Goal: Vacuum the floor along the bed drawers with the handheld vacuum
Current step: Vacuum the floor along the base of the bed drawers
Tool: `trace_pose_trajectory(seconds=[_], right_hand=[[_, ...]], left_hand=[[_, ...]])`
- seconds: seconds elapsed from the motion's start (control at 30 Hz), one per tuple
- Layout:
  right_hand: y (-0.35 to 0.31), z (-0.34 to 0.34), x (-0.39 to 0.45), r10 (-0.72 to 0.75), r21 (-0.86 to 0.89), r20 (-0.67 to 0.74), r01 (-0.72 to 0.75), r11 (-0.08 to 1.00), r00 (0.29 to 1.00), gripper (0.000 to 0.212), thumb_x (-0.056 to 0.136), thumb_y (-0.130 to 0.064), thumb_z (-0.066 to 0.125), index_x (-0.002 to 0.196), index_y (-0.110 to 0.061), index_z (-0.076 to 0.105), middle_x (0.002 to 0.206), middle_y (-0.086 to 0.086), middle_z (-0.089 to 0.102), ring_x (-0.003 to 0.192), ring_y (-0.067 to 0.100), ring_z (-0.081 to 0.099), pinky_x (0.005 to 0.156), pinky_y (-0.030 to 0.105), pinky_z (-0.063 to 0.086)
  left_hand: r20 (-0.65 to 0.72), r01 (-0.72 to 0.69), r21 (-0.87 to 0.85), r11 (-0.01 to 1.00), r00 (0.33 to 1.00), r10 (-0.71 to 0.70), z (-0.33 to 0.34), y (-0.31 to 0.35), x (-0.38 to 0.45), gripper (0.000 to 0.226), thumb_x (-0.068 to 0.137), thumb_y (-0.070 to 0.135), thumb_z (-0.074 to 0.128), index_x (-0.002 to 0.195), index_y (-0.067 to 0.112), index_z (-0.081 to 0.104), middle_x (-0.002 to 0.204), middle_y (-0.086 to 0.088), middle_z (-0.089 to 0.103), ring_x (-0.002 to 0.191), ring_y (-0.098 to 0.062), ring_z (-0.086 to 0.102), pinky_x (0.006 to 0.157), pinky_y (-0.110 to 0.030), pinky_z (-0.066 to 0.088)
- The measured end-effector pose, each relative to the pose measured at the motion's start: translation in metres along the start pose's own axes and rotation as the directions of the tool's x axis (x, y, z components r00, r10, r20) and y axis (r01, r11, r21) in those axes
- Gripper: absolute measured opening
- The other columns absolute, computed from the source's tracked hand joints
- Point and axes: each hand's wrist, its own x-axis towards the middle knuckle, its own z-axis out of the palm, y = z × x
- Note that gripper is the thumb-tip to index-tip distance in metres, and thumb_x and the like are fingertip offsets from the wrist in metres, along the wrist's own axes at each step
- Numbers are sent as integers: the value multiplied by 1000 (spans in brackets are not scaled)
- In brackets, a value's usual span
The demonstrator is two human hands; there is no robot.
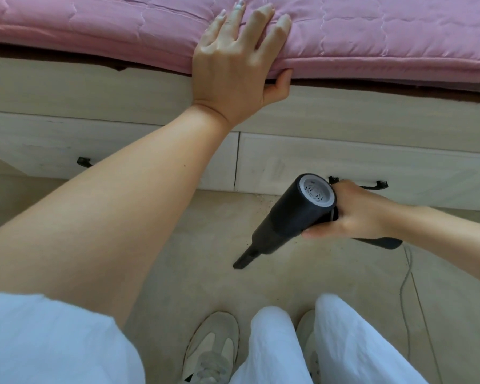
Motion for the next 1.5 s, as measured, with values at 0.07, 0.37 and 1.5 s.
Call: trace_pose_trajectory(seconds=[0.07,0.37,1.5], right_hand=[[4,-5,2,10,-29,-55,-11,1000,998,26,68,-51,73,81,-31,64,74,-10,68,73,6,64,67,32,53],[4,-15,-8,30,-28,80,-28,999,996,18,70,-33,82,79,-33,66,75,-16,69,73,-1,64,64,18,49],[24,-22,-39,61,-33,116,-57,998,991,19,65,-44,78,76,-35,66,77,-13,70,75,3,66,69,27,53]], left_hand=[[-1,-6,2,1000,1000,6,0,-1,0,50,84,51,58,118,18,73,117,-5,73,106,-36,70,87,-47,58],[0,-19,12,1000,1000,19,1,-2,-1,50,87,52,55,120,18,72,120,-5,72,109,-36,69,87,-46,58],[28,-52,19,998,998,52,-1,-5,0,48,91,49,50,122,18,69,122,-4,70,112,-35,68,88,-45,58]])
